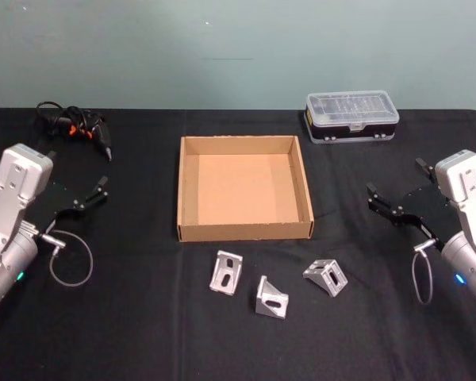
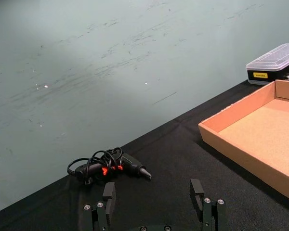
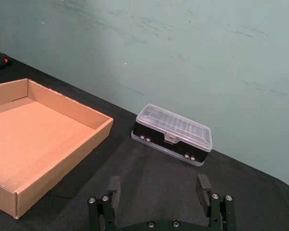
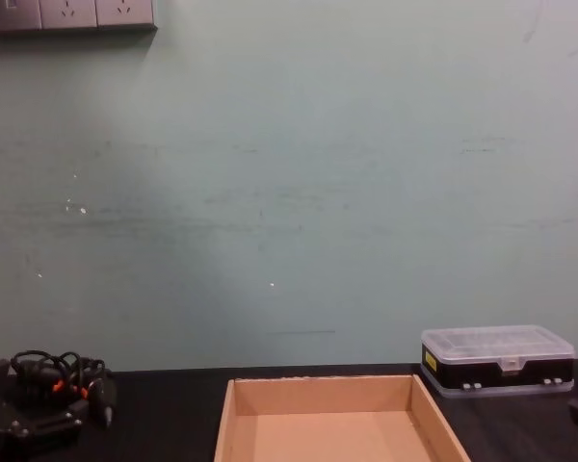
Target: Use one hand to pick up the angle iron from the table and place it into the box.
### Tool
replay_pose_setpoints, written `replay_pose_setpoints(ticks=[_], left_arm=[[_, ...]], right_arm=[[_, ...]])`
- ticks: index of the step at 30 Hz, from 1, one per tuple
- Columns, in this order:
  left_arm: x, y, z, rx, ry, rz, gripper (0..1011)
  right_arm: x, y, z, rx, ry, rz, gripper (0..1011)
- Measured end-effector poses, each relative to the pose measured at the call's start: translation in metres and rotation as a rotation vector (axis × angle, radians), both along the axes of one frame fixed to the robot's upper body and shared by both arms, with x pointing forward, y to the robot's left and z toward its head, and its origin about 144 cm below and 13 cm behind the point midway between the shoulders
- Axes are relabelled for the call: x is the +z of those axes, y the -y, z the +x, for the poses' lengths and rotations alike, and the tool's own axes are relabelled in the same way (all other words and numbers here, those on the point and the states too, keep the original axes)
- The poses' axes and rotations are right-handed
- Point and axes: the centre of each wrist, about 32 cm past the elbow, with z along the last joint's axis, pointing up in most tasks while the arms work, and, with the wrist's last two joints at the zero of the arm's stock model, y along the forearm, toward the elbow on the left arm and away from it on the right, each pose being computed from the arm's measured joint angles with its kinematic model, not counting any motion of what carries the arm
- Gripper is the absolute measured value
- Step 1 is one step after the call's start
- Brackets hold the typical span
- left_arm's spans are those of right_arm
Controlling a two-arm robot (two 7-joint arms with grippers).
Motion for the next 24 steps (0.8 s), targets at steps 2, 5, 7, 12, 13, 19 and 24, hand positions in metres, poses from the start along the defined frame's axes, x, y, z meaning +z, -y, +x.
replay_pose_setpoints(ticks=[2, 5, 7, 12, 13, 19, 24], left_arm=[[0.0000, 0.0000, 0.0000, 0.000, 0.000, 0.000, 1011], [0.0000, 0.0000, 0.0000, 0.000, 0.000, 0.000, 1011], [0.0000, 0.0000, 0.0000, 0.000, 0.000, 0.000, 1011], [0.0000, 0.0000, 0.0000, 0.000, 0.000, 0.000, 1011], [0.0000, 0.0000, 0.0000, 0.000, 0.000, 0.000, 1011], [0.0000, 0.0000, 0.0000, 0.000, 0.000, 0.000, 1011], [0.0000, 0.0000, 0.0000, 0.000, 0.000, 0.000, 1011]], right_arm=[[0.0000, 0.0000, 0.0000, 0.000, 0.000, 0.000, 1004], [0.0000, 0.0000, 0.0000, 0.000, 0.000, 0.000, 1004], [0.0000, 0.0000, 0.0000, 0.000, 0.000, 0.000, 1004], [0.0000, 0.0000, 0.0000, 0.000, 0.000, 0.000, 1004], [0.0000, 0.0000, 0.0000, 0.000, 0.000, 0.000, 1004], [0.0000, 0.0000, 0.0000, 0.000, 0.000, 0.000, 1004], [0.0000, 0.0000, 0.0000, 0.000, 0.000, 0.000, 1004]])
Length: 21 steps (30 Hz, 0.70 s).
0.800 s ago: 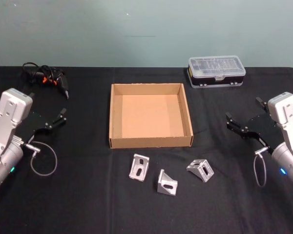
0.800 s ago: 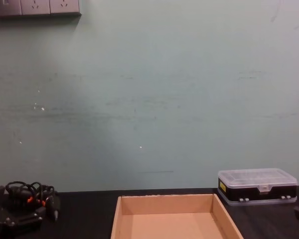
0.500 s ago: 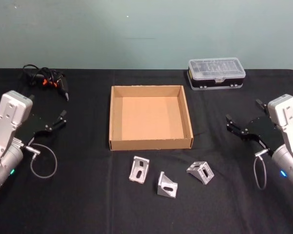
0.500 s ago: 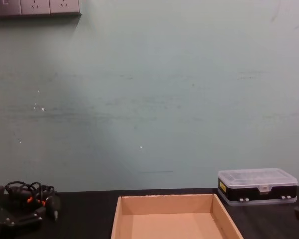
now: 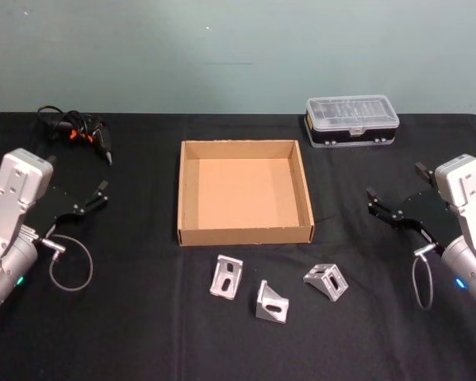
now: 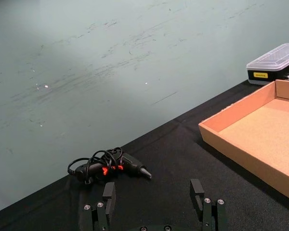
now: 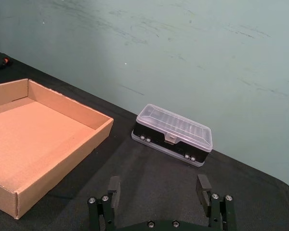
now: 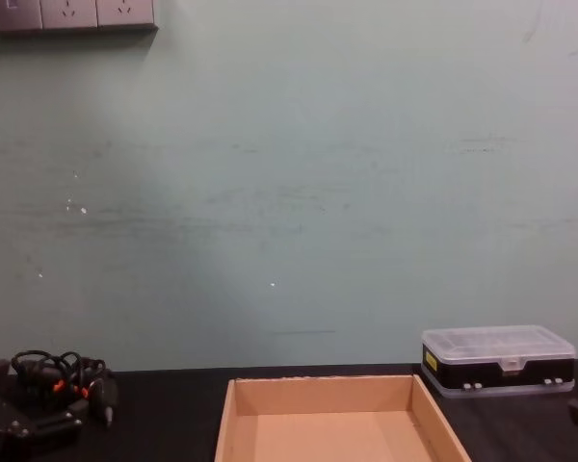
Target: Use one hand to pick up the angle iron from the table and place it into the box.
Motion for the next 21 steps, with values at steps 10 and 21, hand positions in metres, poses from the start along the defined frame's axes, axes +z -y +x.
replay_pose_setpoints(ticks=[10, 21], left_arm=[[0.0000, 0.0000, 0.0000, 0.000, 0.000, 0.000, 1011], [0.0000, 0.0000, 0.0000, 0.000, 0.000, 0.000, 1011]], right_arm=[[0.0000, 0.0000, 0.0000, 0.000, 0.000, 0.000, 1004], [0.0000, 0.0000, 0.0000, 0.000, 0.000, 0.000, 1004]])
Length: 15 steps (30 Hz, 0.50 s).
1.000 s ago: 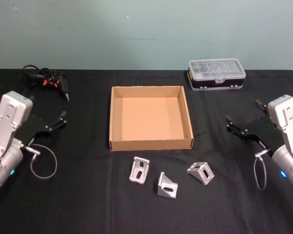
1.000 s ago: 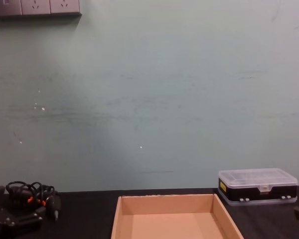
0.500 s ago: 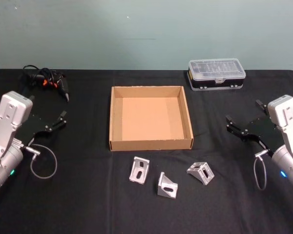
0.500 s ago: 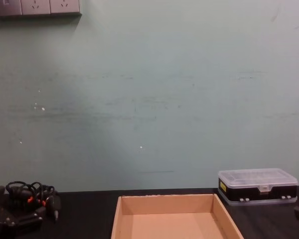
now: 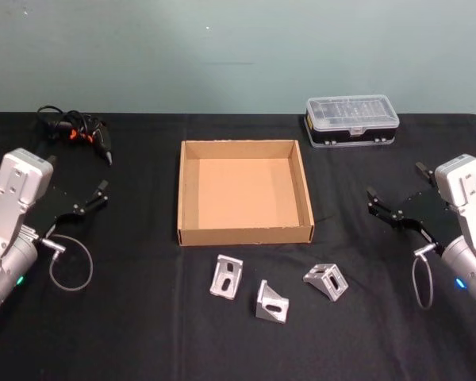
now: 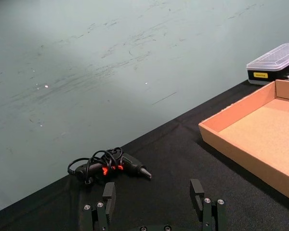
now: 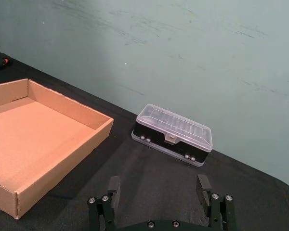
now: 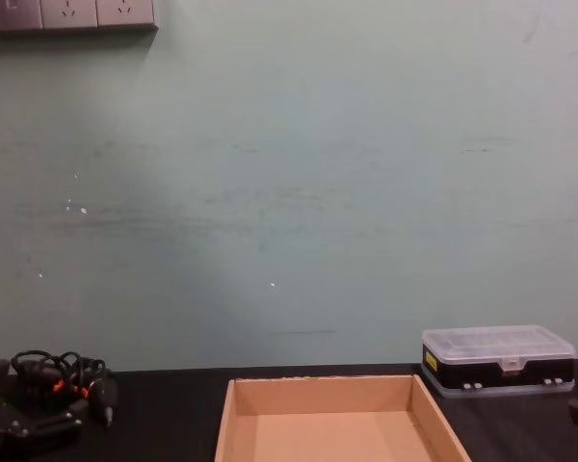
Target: Use one hand to pick up the angle iron from the table and place it into the box.
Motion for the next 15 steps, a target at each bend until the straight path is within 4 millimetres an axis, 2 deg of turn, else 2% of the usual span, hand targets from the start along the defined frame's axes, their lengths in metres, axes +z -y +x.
replay_pose_setpoints(ticks=[15], left_arm=[[0.0000, 0.0000, 0.0000, 0.000, 0.000, 0.000, 1011]], right_arm=[[0.0006, -0.0002, -0.0008, 0.000, 0.002, 0.003, 1004]])
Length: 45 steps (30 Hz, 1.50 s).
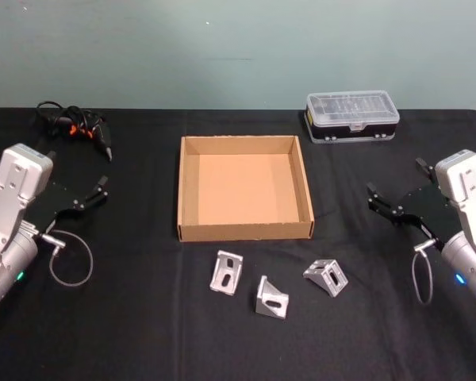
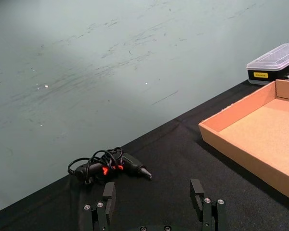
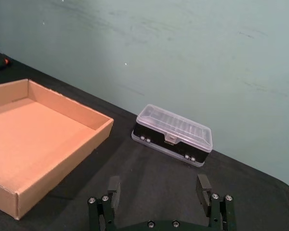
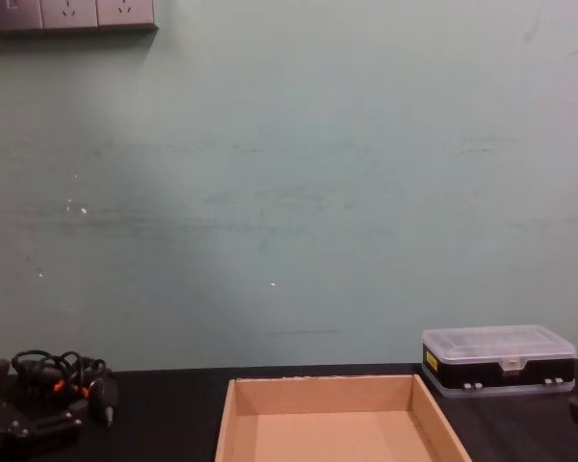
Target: Use one hand to pick up the angle iron from the table and place it into the box.
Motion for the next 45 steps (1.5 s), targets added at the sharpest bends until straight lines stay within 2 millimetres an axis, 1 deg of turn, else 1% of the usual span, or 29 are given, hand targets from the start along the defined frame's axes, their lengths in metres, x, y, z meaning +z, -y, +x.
replay_pose_setpoints(ticks=[7, 13, 14, 16, 17, 20, 23, 29, 33, 37, 45], left_arm=[[0.000, 0.000, 0.000, 0.000, 0.000, 0.000, 1011], [0.000, 0.000, 0.000, 0.000, 0.000, 0.000, 1011], [0.000, 0.000, 0.000, 0.000, 0.000, 0.000, 1011], [0.000, 0.000, 0.000, 0.000, 0.000, 0.000, 1011], [0.000, 0.000, 0.000, 0.000, 0.000, 0.000, 1011], [0.000, 0.000, 0.000, 0.000, 0.000, 0.000, 1011], [0.000, 0.000, 0.000, 0.000, 0.000, 0.000, 1011], [0.000, 0.000, 0.000, 0.000, 0.000, 0.000, 1011], [0.000, 0.000, 0.000, 0.000, 0.000, 0.000, 1011], [0.000, 0.000, 0.000, 0.000, 0.000, 0.000, 1011], [0.000, 0.000, 0.000, 0.000, 0.000, 0.000, 1011]], right_arm=[[0.012, -0.004, -0.011, 0.027, -0.001, 0.035, 1004], [0.029, -0.010, -0.034, 0.075, -0.032, 0.052, 1004], [0.033, -0.012, -0.040, 0.087, -0.050, 0.054, 1004], [0.037, -0.013, -0.046, 0.100, -0.067, 0.056, 1004], [0.041, -0.015, -0.053, 0.115, -0.090, 0.059, 1004], [0.046, -0.018, -0.063, 0.138, -0.124, 0.067, 1004], [0.054, -0.023, -0.078, 0.169, -0.185, 0.088, 1004], [0.061, -0.031, -0.094, 0.185, -0.305, 0.099, 1004], [0.059, -0.033, -0.096, 0.183, -0.390, 0.110, 1004], [0.056, -0.035, -0.094, 0.177, -0.433, 0.112, 1004], [0.052, -0.040, -0.080, 0.165, -0.489, 0.087, 1004]])
